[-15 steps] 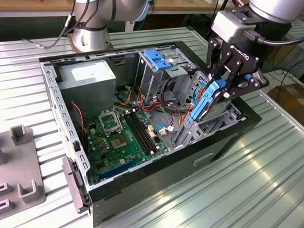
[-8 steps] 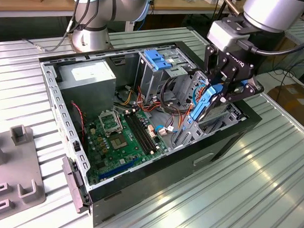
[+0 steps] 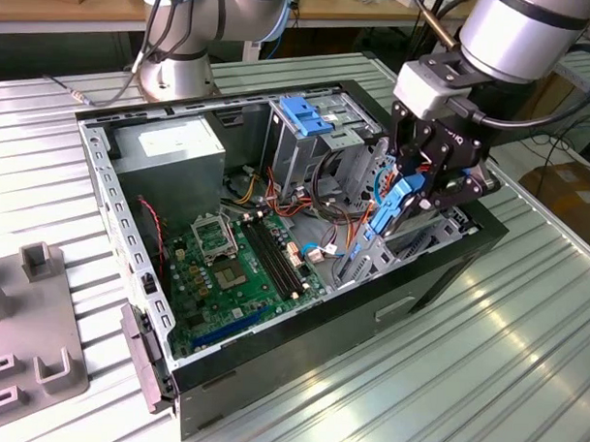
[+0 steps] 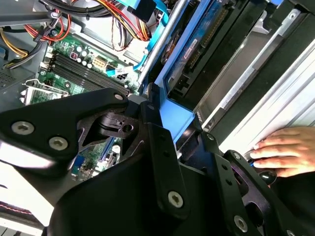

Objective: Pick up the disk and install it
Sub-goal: 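Insert the disk into the insertion slot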

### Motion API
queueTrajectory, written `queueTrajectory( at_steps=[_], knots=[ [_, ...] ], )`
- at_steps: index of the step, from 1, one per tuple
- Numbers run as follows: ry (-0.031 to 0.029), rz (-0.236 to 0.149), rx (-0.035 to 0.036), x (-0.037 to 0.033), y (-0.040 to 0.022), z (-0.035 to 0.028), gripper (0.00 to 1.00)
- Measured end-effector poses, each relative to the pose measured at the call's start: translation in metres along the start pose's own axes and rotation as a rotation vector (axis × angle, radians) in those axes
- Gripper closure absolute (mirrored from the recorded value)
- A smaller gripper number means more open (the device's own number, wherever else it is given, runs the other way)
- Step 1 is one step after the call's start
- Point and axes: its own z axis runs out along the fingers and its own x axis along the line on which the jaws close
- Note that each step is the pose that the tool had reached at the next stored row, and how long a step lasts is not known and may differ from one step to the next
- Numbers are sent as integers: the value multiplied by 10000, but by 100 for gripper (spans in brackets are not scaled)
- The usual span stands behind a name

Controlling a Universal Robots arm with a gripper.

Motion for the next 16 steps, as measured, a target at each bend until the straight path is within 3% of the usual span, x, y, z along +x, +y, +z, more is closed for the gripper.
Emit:
queueTrajectory(
  at_steps=[9, 11, 12, 16],
  knots=[
    [-4, 0, 3, 2, 0, 34, 63],
    [-7, -1, 1, 3, 0, 36, 62],
    [-5, -1, 1, 3, 0, 35, 55],
    [0, 0, 0, 3, 1, 32, 55]
  ],
)
